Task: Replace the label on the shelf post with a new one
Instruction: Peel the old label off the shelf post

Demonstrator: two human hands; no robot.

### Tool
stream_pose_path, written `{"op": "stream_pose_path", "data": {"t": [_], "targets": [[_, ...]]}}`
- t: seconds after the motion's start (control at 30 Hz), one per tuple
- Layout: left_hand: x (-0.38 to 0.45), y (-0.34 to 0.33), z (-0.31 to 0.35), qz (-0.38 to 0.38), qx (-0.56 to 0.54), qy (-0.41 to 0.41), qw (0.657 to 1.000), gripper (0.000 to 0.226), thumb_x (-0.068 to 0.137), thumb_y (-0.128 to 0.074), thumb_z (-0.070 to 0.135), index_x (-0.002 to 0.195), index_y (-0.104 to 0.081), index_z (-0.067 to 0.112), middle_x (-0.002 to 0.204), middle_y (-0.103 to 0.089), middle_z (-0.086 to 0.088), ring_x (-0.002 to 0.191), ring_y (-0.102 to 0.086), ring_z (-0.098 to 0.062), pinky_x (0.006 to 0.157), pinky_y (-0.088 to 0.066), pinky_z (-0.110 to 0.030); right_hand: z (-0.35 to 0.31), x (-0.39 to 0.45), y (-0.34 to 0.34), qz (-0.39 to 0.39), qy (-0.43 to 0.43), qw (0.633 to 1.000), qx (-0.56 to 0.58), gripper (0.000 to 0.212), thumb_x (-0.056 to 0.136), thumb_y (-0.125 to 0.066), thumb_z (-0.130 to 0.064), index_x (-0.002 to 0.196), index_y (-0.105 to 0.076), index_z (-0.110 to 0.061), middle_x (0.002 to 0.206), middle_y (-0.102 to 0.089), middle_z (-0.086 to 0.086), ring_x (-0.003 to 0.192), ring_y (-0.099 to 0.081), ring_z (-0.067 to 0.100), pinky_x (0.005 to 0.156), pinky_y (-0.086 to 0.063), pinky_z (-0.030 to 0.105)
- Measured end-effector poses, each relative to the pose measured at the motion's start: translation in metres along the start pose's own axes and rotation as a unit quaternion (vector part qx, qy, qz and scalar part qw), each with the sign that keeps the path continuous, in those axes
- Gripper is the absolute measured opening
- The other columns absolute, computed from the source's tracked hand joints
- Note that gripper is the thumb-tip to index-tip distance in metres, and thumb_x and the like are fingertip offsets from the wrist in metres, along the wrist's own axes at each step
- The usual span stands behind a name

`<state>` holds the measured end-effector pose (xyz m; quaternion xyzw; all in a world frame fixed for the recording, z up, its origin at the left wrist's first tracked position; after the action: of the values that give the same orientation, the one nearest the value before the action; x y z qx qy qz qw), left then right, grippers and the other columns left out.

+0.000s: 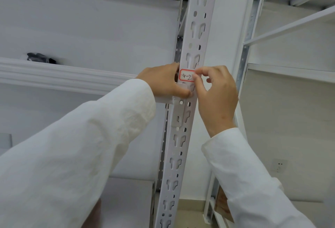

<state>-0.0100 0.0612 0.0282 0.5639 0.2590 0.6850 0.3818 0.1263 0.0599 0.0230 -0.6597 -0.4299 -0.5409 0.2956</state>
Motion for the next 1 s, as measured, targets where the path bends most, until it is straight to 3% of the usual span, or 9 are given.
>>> {"op": "stream_pose_path", "data": {"t": [0.13,0.23,0.37,0.53,0.73,0.87,1.0], "targets": [[0.000,-0.001,-0.001,0.004,0.008,0.003,1.000,0.034,0.072,-0.065,0.057,0.088,-0.044,0.035,0.078,-0.055,0.016,0.077,-0.054,-0.011,0.072,-0.033,-0.029,-0.002,-0.004,0.000,-0.005,0.014,1.000,-0.013,0.008,0.088,-0.061,-0.023,0.092,-0.067,-0.020,0.093,-0.062,-0.002,0.081,-0.056,0.020,0.066,-0.038,0.025],[0.000,-0.002,-0.003,0.005,0.011,0.009,1.000,0.038,0.071,-0.065,0.057,0.094,-0.045,0.034,0.080,-0.056,0.016,0.083,-0.056,-0.014,0.074,-0.033,-0.028,0.004,0.005,-0.004,-0.051,-0.029,0.998,0.004,0.007,0.086,-0.060,-0.021,0.087,-0.067,-0.023,0.086,-0.060,-0.007,0.079,-0.058,0.017,0.065,-0.044,0.029],[0.001,-0.001,-0.004,0.005,0.011,0.009,1.000,0.045,0.071,-0.065,0.056,0.106,-0.049,0.033,0.103,-0.062,0.015,0.097,-0.059,-0.015,0.078,-0.035,-0.030,0.006,0.023,0.002,-0.092,-0.080,0.992,0.032,0.010,0.083,-0.061,-0.023,0.080,-0.069,-0.028,0.082,-0.064,-0.009,0.074,-0.059,0.012,0.070,-0.048,0.031],[0.002,0.001,-0.004,0.008,0.004,0.014,1.000,0.044,0.070,-0.065,0.056,0.103,-0.051,0.032,0.099,-0.063,0.013,0.093,-0.059,-0.017,0.076,-0.036,-0.030,-0.008,0.025,-0.004,-0.128,-0.001,0.991,-0.046,0.012,0.085,-0.058,-0.024,0.087,-0.069,-0.028,0.087,-0.063,-0.009,0.079,-0.058,0.014,0.065,-0.042,0.028],[0.003,0.003,-0.002,0.017,-0.002,0.010,1.000,0.040,0.070,-0.064,0.056,0.099,-0.051,0.032,0.096,-0.064,0.013,0.090,-0.059,-0.016,0.076,-0.035,-0.029,-0.020,0.016,0.003,-0.066,0.093,0.989,-0.092,0.010,0.085,-0.061,-0.022,0.085,-0.070,-0.019,0.084,-0.065,-0.002,0.076,-0.057,0.020,0.061,-0.037,0.025],[0.002,0.006,0.000,0.018,0.000,0.005,1.000,0.032,0.071,-0.064,0.056,0.086,-0.048,0.033,0.085,-0.060,0.013,0.085,-0.058,-0.017,0.074,-0.034,-0.029,-0.016,0.014,-0.002,-0.082,0.052,0.993,-0.062,0.010,0.086,-0.059,-0.023,0.088,-0.068,-0.022,0.086,-0.063,-0.005,0.077,-0.057,0.017,0.061,-0.037,0.025],[0.002,0.003,-0.003,0.011,-0.005,0.011,1.000,0.043,0.067,-0.068,0.057,0.095,-0.050,0.030,0.093,-0.063,0.013,0.089,-0.059,-0.017,0.074,-0.034,-0.030,-0.006,0.007,-0.018,-0.168,-0.008,0.983,-0.067,0.008,0.085,-0.057,-0.027,0.081,-0.064,-0.026,0.090,-0.060,-0.006,0.076,-0.058,0.018,0.066,-0.044,0.029]]}}
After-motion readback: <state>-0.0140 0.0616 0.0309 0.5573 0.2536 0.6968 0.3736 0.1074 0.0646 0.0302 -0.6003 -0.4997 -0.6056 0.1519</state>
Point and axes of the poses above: each hand's wrist, its own x-axis towards the middle knuckle, its own y-axis out of the back of the hand, z = x × y, the point moved 10 cm from there along x, towards the middle knuckle
